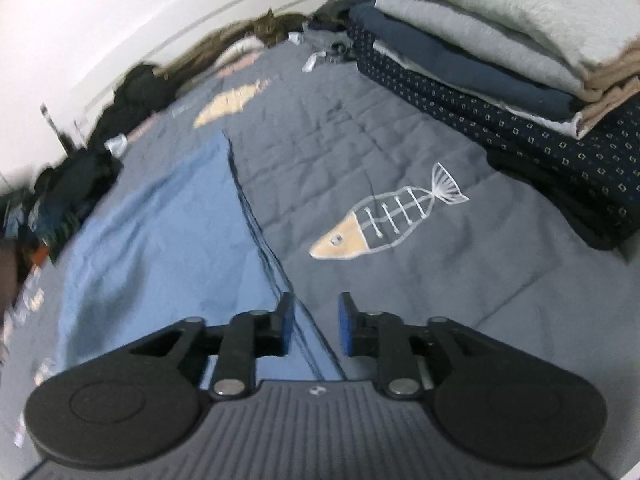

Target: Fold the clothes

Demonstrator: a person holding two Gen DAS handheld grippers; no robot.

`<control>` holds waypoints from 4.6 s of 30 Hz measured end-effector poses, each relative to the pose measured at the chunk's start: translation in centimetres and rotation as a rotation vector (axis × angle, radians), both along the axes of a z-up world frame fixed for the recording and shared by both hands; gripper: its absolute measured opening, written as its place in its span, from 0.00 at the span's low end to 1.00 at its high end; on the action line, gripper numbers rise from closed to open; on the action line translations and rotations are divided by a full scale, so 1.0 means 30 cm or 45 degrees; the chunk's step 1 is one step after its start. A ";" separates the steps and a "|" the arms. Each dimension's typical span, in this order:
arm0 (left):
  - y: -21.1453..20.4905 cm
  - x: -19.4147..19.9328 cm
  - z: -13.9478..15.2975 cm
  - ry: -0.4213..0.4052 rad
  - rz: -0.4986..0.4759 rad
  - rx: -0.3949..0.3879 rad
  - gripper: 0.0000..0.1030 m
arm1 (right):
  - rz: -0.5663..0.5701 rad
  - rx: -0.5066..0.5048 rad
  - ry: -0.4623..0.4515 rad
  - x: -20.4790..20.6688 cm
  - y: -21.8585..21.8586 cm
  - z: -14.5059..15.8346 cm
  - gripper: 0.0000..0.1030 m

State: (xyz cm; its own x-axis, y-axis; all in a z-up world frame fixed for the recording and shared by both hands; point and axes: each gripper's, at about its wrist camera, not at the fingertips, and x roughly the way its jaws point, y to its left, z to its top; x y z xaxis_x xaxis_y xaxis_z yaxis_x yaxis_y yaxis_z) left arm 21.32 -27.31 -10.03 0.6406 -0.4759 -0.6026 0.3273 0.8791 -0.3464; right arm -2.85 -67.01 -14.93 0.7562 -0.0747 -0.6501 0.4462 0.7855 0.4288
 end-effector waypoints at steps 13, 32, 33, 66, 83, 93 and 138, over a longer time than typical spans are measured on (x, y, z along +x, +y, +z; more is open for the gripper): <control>0.280 -0.547 -0.181 0.085 0.043 0.099 0.59 | 0.035 -0.031 0.059 -0.041 0.049 -0.007 0.42; 0.360 -0.563 -0.283 0.299 0.120 -0.168 0.59 | -0.123 0.480 0.034 -0.156 0.004 -0.087 0.46; 0.362 -0.563 -0.284 0.303 0.127 -0.174 0.59 | -0.125 0.493 0.031 -0.155 0.005 -0.089 0.46; 0.334 -0.556 -0.286 0.307 0.123 -0.209 0.59 | -0.255 0.564 -0.108 -0.175 -0.023 -0.108 0.04; 0.319 -0.556 -0.284 0.302 0.103 -0.205 0.59 | -0.181 0.630 0.024 -0.086 0.041 -0.184 0.42; 0.322 -0.557 -0.282 0.302 0.107 -0.210 0.59 | -0.166 0.580 -0.074 -0.095 0.053 -0.150 0.06; 0.298 -0.560 -0.278 0.298 0.072 -0.202 0.59 | -0.226 0.532 -0.147 -0.146 0.055 -0.117 0.03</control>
